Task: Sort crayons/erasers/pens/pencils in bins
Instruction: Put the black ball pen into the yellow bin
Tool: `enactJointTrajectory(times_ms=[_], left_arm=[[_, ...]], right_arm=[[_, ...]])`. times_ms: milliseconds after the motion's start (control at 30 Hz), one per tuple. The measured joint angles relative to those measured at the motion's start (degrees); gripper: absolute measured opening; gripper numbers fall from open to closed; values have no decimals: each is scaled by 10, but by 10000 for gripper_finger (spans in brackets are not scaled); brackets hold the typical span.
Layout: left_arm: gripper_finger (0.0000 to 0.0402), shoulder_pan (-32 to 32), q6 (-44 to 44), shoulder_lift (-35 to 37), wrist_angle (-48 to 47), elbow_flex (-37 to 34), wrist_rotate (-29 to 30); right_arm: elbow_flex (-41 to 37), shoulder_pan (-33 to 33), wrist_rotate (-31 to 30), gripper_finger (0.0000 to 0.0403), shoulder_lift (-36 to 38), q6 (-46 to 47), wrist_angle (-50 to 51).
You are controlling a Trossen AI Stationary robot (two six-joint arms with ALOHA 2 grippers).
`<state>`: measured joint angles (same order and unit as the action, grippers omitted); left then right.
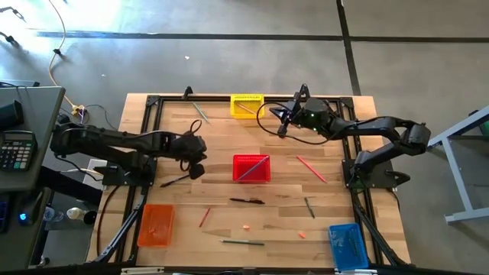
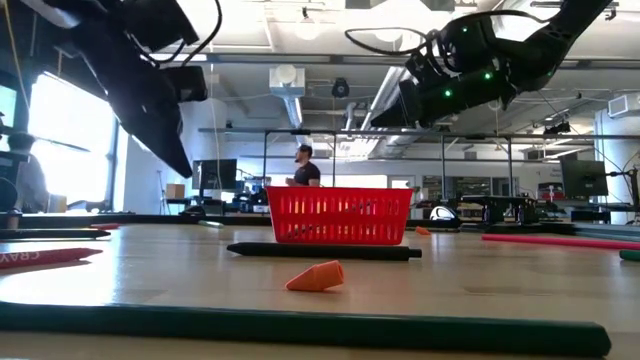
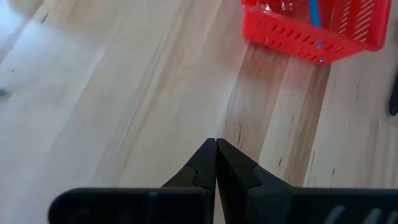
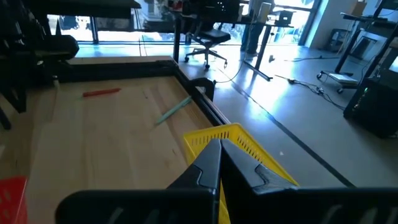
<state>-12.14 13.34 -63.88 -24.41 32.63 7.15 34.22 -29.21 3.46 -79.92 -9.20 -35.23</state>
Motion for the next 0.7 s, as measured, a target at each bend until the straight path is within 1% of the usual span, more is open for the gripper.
enactJointTrajectory(times_ms=[233, 400, 700], left_arm=[[0, 0, 0, 0, -65, 30, -17], [0, 0, 7, 0, -82, 32, -20], [1, 5, 25, 0, -118, 32, -66]], right_arm=[[0, 0, 0, 0, 1, -1, 16], [0, 0, 7, 0, 21, -11, 47], [0, 0, 9, 0, 44, -20, 101]])
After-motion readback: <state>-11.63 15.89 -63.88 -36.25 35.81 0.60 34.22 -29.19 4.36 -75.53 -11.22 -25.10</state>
